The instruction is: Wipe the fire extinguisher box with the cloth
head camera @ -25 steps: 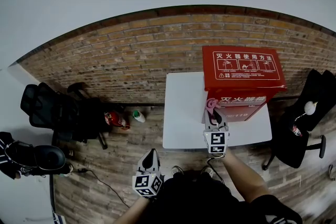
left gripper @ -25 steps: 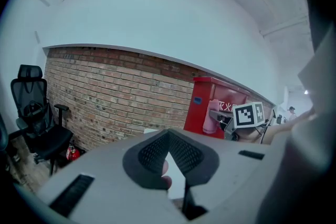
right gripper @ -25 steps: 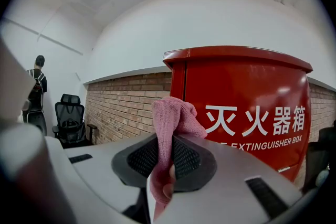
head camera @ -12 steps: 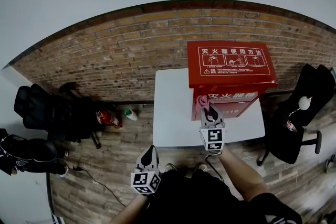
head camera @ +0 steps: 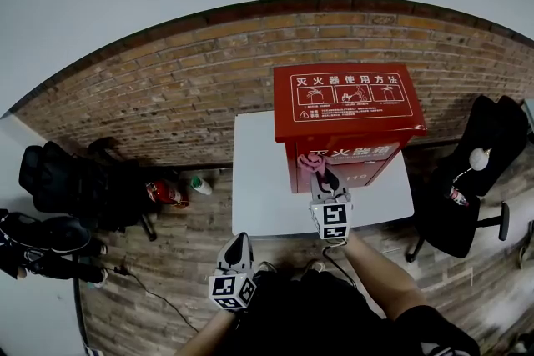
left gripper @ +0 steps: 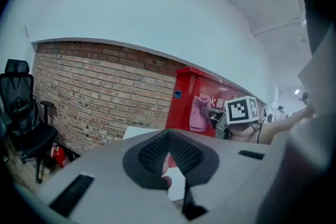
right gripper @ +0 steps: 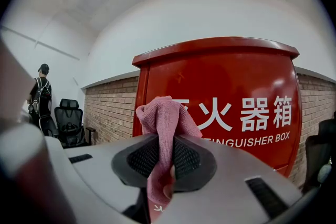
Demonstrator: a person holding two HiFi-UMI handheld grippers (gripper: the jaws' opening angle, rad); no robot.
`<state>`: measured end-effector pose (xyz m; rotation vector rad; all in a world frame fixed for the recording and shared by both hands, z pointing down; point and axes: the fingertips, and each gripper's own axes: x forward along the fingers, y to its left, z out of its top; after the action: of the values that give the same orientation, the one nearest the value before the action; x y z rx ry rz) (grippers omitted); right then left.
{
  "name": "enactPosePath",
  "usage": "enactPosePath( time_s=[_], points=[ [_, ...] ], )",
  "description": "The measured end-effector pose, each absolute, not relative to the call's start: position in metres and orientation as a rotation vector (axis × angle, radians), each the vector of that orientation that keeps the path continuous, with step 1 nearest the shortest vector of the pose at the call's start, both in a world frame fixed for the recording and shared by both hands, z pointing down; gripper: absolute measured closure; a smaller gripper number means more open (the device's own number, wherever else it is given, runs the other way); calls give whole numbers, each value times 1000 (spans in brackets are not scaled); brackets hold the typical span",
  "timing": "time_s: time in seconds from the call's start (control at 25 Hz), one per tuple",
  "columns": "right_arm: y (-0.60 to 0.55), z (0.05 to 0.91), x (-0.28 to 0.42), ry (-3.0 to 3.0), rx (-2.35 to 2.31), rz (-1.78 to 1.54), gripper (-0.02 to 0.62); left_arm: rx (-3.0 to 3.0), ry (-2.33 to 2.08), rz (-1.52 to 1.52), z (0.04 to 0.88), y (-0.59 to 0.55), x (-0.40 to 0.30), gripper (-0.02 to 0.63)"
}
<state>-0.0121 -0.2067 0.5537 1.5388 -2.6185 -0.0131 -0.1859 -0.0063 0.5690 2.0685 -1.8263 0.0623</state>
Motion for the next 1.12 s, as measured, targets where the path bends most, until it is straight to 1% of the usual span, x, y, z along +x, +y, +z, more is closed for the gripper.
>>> enactPosePath(
  time_s=[0.32,1.12],
  points=[
    [-208,548,-4,-2607,1503,-57,531,2072,-1821,56,573,-11,-169,589],
    [-213,549,38,-2587,1555,-46,531,2093,-1802,79,578,-18,-139,589]
  ],
)
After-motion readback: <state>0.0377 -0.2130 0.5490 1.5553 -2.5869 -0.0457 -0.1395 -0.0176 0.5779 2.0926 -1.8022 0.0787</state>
